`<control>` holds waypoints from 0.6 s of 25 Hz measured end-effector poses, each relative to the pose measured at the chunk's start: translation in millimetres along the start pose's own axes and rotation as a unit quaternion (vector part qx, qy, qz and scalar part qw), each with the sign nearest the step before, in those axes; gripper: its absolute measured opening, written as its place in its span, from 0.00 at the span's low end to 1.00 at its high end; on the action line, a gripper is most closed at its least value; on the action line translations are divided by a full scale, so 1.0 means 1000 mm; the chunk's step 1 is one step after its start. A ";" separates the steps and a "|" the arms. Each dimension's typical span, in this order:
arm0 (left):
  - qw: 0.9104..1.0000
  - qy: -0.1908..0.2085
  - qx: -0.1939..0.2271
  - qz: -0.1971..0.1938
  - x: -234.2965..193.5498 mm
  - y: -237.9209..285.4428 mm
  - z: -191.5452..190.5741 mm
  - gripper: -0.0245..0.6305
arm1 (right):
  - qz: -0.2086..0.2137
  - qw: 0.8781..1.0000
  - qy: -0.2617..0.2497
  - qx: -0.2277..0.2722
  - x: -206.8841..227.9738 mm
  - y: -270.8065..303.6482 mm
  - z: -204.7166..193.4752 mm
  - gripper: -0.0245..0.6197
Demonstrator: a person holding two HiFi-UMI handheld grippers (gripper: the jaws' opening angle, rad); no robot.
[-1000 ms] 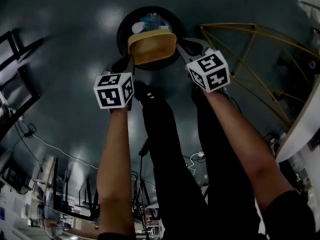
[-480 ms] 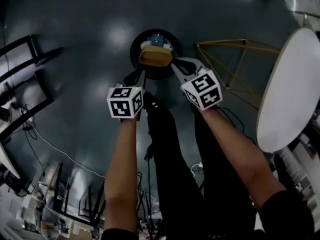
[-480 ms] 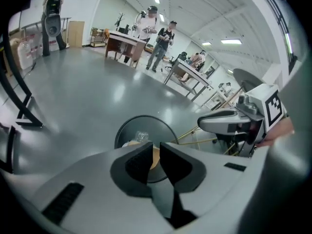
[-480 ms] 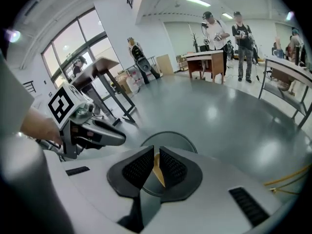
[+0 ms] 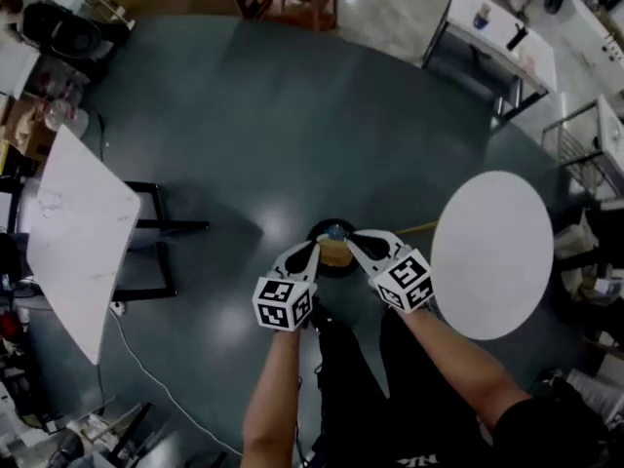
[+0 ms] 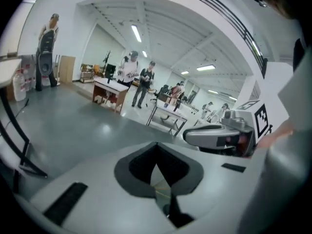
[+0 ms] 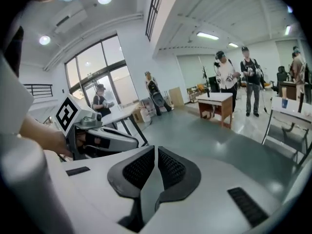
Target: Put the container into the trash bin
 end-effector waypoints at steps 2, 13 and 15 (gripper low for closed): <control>0.999 0.020 0.026 -0.010 0.025 -0.032 0.041 0.04 | 0.008 0.999 -0.021 0.031 -0.015 -0.029 0.048 0.11; 0.980 0.125 0.125 -0.087 0.133 -0.141 0.166 0.04 | 0.037 0.979 -0.095 0.179 -0.079 -0.171 0.193 0.11; 0.976 0.136 0.135 -0.102 0.145 -0.156 0.172 0.04 | 0.043 0.972 -0.098 0.207 -0.089 -0.190 0.203 0.11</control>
Point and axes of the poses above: the fingertips, and each gripper's own axes: y forward along the fingers, x to its right, z out of its top, the point moved 6 cm from there along -y, backward along the fingers, and after that the axes turned 2 degrees about -y, right-handed, at the moved point
